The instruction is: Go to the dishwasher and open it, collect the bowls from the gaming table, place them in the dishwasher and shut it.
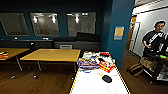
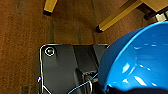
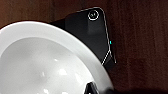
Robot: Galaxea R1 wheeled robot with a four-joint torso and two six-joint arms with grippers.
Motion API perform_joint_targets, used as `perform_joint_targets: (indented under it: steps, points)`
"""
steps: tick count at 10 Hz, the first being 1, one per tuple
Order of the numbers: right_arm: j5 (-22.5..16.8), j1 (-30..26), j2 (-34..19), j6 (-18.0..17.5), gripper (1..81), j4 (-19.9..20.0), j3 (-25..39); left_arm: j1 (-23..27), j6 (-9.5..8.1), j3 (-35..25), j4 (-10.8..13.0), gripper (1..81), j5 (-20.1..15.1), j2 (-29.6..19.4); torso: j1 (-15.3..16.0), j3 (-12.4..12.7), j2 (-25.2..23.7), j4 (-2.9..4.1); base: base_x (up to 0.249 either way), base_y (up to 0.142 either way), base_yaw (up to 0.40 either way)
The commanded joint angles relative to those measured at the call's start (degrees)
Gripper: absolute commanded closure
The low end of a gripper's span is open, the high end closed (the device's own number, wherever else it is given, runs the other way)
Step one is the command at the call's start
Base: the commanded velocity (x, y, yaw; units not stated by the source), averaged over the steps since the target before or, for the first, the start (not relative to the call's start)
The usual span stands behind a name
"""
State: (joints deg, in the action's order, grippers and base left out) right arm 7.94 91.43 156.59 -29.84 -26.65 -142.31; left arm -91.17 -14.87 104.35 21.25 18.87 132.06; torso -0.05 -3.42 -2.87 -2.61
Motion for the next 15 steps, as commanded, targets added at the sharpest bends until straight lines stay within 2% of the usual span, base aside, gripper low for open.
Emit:
perform_joint_targets:
  steps: [1, 15]
  points:
    - [-1.9, -2.3, -1.3, 0.1, 81.1, -0.8, -0.1, 2.1, 0.11, -0.8, 0.5, 81.1, -1.6, -2.2, 0.1, 0.0, 0.0, 0.00, -0.113, 0.000, 0.000]
    - [-1.9, -2.3, -0.9, 0.1, 81.1, -1.4, -0.3, 2.1, 0.11, 0.5, 0.8, 81.1, -1.6, -1.3, 0.1, 0.0, 0.0, 0.00, -0.141, 0.000, 0.000]
